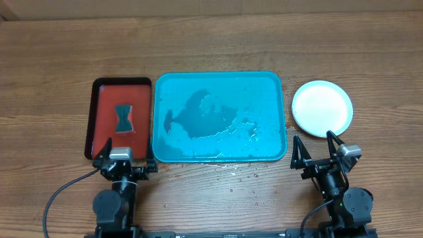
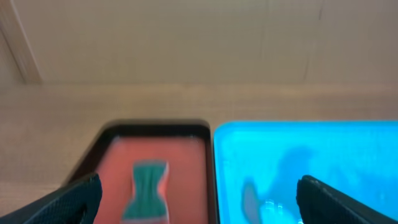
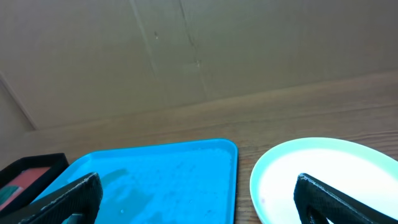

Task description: Clean dirty plates on tray and stack at the side

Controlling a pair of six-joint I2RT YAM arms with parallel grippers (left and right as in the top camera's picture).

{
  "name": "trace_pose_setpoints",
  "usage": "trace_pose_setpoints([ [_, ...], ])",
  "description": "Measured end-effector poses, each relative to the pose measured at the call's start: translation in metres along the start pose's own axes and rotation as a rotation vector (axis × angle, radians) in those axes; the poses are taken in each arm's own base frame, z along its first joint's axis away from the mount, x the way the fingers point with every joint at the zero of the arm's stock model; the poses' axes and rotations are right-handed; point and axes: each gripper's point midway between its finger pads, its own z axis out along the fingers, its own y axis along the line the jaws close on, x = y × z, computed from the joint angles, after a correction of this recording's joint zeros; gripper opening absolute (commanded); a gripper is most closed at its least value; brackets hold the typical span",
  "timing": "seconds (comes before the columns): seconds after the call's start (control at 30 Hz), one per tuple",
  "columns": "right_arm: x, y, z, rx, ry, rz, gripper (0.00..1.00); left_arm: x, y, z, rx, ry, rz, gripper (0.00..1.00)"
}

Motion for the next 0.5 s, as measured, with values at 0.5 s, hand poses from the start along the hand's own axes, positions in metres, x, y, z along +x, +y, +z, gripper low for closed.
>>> trace_pose_setpoints([
  [0.5, 0.0001, 0.0000, 0.0000, 0.000, 0.000, 0.000, 1.00, -0.0056, 0.0002, -0.0026, -0.001, -0.027, 0.001, 1.00],
])
